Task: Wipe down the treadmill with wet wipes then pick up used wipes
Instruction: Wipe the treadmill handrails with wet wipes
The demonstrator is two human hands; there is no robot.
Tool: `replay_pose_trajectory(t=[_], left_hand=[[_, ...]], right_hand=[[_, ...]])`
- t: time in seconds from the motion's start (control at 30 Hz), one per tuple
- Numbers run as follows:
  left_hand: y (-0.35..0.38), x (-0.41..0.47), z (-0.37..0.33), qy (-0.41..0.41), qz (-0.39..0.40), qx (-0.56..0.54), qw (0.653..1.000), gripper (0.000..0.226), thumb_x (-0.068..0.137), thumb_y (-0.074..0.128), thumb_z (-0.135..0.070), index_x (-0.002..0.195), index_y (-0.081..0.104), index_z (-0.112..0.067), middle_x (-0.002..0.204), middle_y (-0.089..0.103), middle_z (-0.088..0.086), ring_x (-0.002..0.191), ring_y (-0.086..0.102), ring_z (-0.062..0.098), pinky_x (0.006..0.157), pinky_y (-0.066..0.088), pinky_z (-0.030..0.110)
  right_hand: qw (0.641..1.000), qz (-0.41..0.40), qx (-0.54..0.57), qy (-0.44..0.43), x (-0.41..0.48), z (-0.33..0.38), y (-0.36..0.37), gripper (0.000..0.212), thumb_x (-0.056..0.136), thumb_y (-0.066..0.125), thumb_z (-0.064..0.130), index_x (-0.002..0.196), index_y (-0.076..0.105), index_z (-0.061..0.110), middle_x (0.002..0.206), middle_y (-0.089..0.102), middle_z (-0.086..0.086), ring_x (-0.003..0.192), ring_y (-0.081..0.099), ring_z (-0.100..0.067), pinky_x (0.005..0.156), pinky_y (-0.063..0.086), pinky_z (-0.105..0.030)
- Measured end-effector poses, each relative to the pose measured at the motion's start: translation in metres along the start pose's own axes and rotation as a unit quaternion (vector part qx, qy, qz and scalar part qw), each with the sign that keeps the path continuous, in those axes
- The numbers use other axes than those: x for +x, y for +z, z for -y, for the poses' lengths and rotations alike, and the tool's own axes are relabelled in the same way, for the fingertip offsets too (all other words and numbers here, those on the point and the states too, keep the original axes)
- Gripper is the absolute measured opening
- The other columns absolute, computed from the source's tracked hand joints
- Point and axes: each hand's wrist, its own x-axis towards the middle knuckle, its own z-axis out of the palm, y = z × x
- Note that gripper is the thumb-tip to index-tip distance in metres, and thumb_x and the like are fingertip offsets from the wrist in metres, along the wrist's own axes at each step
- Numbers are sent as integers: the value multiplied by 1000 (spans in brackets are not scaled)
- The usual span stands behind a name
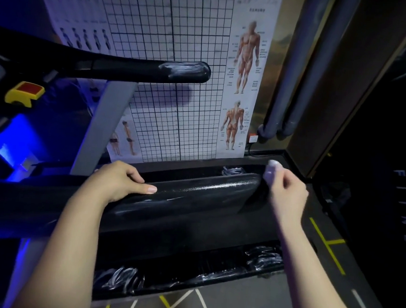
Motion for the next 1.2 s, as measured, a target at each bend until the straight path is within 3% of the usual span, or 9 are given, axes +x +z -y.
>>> replay_pose_trajectory(t=[0.17, 0.3, 0.4, 0.57, 0.7, 0.83, 0.93, 1.03, 1.2], left_hand=[[-3, -1, -4, -3, 10, -9, 1000, 61, 32, 89, -69, 76, 81, -27, 97, 76, -5, 99, 67, 16, 99, 52, 42], [-1, 0, -2, -5, -3, -14, 1000, 58, 35, 91, -66, 75, 81, -26, 94, 77, -5, 96, 68, 16, 92, 53, 37], [1, -1, 1, -7, -12, -10, 1000, 57, 37, 90, -67, 77, 80, -27, 95, 76, -6, 95, 68, 16, 90, 53, 37], [1, -3, -1, -1, -22, 7, 1000, 51, 47, 93, -64, 80, 80, -27, 96, 75, -6, 95, 67, 14, 90, 53, 36], [2, -6, 0, 19, -31, 34, 999, 48, 52, 90, -67, 81, 79, -30, 92, 74, -9, 94, 67, 14, 81, 48, 31], [1, -12, 11, 52, -51, 84, 994, 60, 55, 77, -82, 93, 80, -36, 104, 74, -11, 117, 60, 17, 101, 44, 33], [2, -26, 19, 182, -154, 124, 963, 54, 79, 70, -70, 116, 76, -32, 119, 72, -8, 122, 58, 14, 126, 14, 39], [-16, -43, 49, 258, -237, 30, 936, 34, 94, 71, -44, 120, 76, -23, 116, 72, -6, 107, 67, 14, 109, 38, 24], [-57, -57, 114, 261, -296, 83, 915, 32, 99, 60, -34, 126, 72, -21, 116, 72, -3, 107, 67, 21, 96, 52, 41]], right_hand=[[976, 10, -38, -215, -27, -16, 33, 29, 106, 48, 28, 113, 74, 17, 113, 73, 6, 107, 67, -9, 90, 47, -17], [998, -14, -52, -18, -22, -47, 15, 38, 105, 45, 31, 83, 70, 12, 77, 71, -16, 82, 66, -41, 66, 37, -37], [999, -11, -25, 34, -28, -43, 3, 41, 105, 46, 34, 77, 67, 12, 63, 62, -6, 70, 58, -34, 64, 29, -36], [992, -54, 6, -115, -37, -4, 19, 34, 105, 47, 36, 114, 75, 21, 103, 77, 0, 96, 71, -19, 81, 47, -26], [974, -52, -6, -219, -68, -4, 31, 33, 107, 45, 29, 117, 72, 15, 115, 73, 3, 106, 69, -18, 86, 51, -28], [988, -9, 98, -120, -106, 17, 32, 31, 107, 44, 29, 98, 73, 22, 92, 72, 20, 85, 67, -4, 78, 47, -18], [985, 3, 163, -63, -122, 49, 34, 29, 107, 48, 20, 80, 59, 24, 71, 61, 22, 65, 55, 4, 63, 38, -9], [974, 99, 201, -23, -136, 77, 48, 41, 107, 48, 27, 67, 44, 21, 59, 44, 13, 59, 39, -2, 60, 35, -24], [902, 279, 315, 97, -176, 111, 69, 36, 98, 63, 44, 73, 59, 18, 67, 57, 3, 66, 51, -10, 64, 41, -29]])
